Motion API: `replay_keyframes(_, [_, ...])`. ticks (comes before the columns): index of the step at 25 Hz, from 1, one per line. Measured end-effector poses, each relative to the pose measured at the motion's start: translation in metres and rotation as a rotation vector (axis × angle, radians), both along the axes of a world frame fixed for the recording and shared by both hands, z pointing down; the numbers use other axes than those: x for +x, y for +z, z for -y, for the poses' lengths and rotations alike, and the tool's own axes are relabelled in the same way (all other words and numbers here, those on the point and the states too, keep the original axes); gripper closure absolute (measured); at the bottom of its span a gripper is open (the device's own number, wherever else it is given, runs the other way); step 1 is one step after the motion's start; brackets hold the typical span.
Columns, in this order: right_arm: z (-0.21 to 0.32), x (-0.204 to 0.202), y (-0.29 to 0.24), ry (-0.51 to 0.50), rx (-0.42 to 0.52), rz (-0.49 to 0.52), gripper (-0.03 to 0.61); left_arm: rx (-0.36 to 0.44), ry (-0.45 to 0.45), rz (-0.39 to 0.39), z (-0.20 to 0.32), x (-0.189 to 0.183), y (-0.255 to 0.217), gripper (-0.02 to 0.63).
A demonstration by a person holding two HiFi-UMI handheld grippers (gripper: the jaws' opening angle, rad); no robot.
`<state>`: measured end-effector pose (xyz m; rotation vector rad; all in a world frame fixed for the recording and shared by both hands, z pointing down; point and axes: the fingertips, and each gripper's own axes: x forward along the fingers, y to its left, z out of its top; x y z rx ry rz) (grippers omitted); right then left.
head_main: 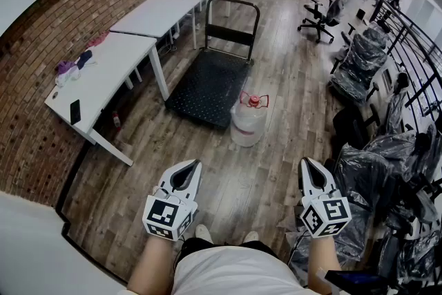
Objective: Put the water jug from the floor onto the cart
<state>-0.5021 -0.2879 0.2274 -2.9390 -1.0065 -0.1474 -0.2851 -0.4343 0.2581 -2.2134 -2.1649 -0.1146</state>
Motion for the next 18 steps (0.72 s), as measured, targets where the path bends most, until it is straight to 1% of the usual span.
replay_keyframes(5, [0.013,0.033,-0.003,0.021,0.001,-0.005,0.577,0.004,0.004,-0.010,0.017,0.039,0.001,0.615])
replay_keyframes(10, [0.030,0.062,0.006,0.021,0.007,0.009,0.577,0.010,0.019,-0.007,0.023,0.065,0.009,0.615])
replay_keyframes(14, [0.033,0.074,0.017,0.021,0.027,0.042,0.577,0.029,0.041,0.017,0.017,0.076,0.019,0.615])
replay_keyframes(18, [0.020,0.077,0.028,0.035,0.053,0.044,0.577,0.040,0.052,0.031,-0.001,0.087,0.025,0.615])
